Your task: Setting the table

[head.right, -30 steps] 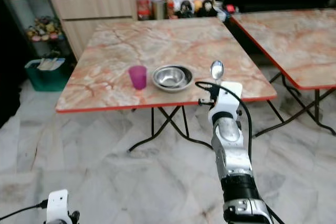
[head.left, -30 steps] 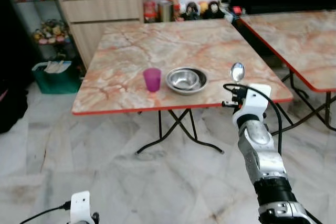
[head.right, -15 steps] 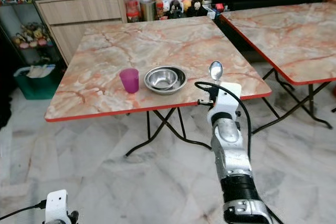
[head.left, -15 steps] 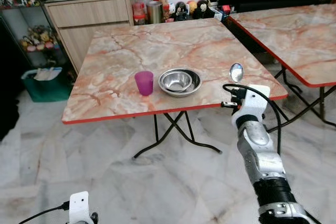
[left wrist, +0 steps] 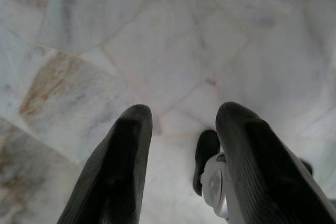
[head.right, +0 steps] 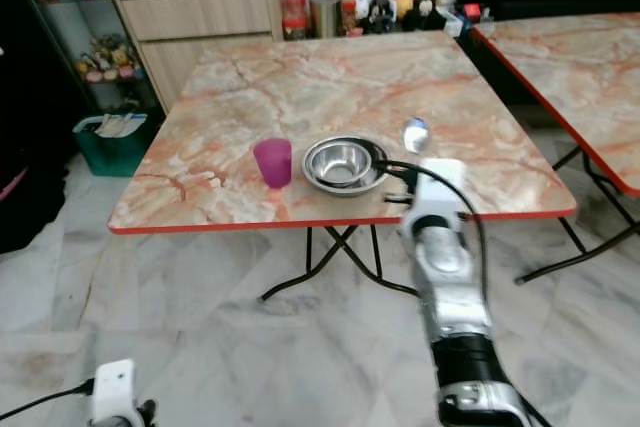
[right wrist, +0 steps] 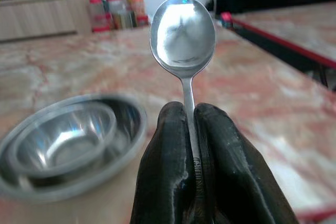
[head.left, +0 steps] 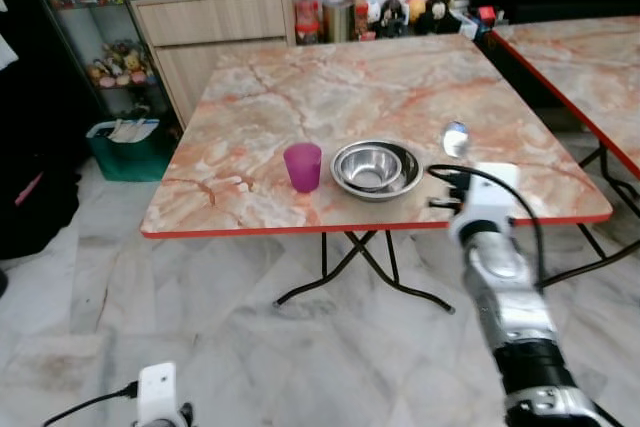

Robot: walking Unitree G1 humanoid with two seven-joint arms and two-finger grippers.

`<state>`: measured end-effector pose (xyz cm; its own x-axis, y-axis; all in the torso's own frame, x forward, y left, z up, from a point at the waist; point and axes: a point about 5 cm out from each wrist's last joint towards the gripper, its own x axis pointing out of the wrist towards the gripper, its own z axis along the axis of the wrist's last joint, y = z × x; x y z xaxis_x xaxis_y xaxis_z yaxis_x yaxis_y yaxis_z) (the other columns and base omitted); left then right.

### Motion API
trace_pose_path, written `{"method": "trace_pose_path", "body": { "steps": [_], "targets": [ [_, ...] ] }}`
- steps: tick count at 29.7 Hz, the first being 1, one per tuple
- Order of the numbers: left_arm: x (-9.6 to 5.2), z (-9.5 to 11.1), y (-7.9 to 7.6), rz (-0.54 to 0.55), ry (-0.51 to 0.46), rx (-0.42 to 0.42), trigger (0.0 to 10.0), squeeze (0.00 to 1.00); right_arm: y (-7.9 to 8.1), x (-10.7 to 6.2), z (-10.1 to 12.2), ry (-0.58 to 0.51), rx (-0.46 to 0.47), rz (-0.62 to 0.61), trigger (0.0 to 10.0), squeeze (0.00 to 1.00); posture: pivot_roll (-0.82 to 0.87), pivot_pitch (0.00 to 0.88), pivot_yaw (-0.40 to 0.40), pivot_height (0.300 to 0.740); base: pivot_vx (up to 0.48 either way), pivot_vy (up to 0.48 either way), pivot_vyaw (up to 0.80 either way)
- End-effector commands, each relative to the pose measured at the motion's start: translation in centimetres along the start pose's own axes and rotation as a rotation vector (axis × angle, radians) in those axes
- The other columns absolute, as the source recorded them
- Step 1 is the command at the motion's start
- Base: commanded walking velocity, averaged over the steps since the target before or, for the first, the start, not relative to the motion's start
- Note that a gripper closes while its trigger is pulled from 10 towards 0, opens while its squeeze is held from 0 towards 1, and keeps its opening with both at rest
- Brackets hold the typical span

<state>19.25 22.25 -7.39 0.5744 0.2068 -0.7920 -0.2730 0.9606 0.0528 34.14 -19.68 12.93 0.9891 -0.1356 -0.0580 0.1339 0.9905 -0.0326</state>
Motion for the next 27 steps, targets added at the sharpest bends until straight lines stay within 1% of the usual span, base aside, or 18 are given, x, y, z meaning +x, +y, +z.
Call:
{"method": "trace_pose_path", "body": {
  "steps": [1, 4, 11, 27],
  "targets": [
    [0.0, 0.2, 1.1, 0.027, -0.004, -0.007, 10.0, 0.0, 1.8, 0.2, 0.8, -0.032, 0.013, 0.054, 10.0, 0.0, 0.01, 0.0, 0.033, 0.74, 0.311, 0.0, 0.0],
    [0.0, 0.2, 1.1, 0.026, -0.005, -0.009, 10.0, 0.0, 1.6, 0.2, 0.8, -0.028, 0.045, 0.042, 10.0, 0.0, 0.01, 0.0, 0.033, 0.74, 0.312, 0.0, 0.0],
    [0.0, 0.2, 1.2, 0.028, -0.005, -0.011, 10.0, 0.0, 1.5, 0.2, 0.8, -0.028, 0.049, 0.035, 10.0, 0.0, 0.01, 0.0, 0.032, 0.74, 0.311, 0.0, 0.0],
    [0.0, 0.2, 1.1, 0.023, -0.004, -0.011, 10.0, 0.0, -0.1, 0.0, 0.5, -0.018, 0.038, -0.001, 10.0, 0.0, 0.01, 0.0, 0.033, 0.74, 0.312, 0.0, 0.0]
  ]
}}
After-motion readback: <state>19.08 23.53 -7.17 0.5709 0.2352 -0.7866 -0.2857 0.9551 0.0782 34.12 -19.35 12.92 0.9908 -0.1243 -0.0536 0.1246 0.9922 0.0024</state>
